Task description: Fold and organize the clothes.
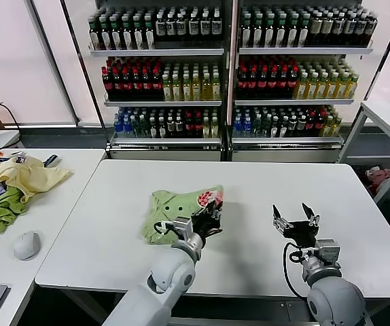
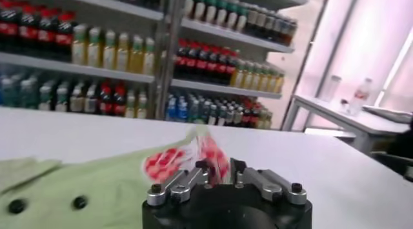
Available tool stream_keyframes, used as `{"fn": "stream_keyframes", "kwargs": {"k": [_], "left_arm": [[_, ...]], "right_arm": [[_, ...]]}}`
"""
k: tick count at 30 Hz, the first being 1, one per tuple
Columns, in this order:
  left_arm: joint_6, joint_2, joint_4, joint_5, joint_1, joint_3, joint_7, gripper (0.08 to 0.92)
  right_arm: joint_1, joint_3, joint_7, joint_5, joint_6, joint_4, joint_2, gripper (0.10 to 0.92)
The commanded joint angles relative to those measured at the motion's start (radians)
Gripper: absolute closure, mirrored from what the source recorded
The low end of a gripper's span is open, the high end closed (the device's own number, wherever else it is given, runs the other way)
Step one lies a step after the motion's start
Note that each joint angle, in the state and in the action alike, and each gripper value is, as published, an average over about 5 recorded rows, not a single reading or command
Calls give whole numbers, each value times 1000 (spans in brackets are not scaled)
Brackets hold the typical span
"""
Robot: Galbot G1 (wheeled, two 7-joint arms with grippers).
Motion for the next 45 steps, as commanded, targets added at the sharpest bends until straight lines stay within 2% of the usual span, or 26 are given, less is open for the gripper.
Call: {"fn": "stream_keyframes", "kwargs": {"k": [1,9,16,22,33,38,45], "left_arm": [[-114,8,-95,81,49,21,48,617],[-130,100,-305,77,264,-274,33,357],[-171,135,-422,108,477,-507,11,190],[-198,121,-462,123,577,-572,0,177],[-202,98,-492,149,616,-565,-5,177],[-202,90,-502,159,633,-560,-6,177],[-204,82,-519,172,653,-553,-6,177]], "right_arm": [[52,-54,10,10,-12,-15,6,203],[187,-295,95,-5,-41,-146,112,203],[294,-409,221,-31,-59,-328,251,203],[314,-428,277,-33,-57,-413,321,203],[321,-424,346,-30,-59,-483,352,218],[317,-418,320,-17,-49,-482,334,337],[367,-372,198,-68,-26,-500,247,536]]}}
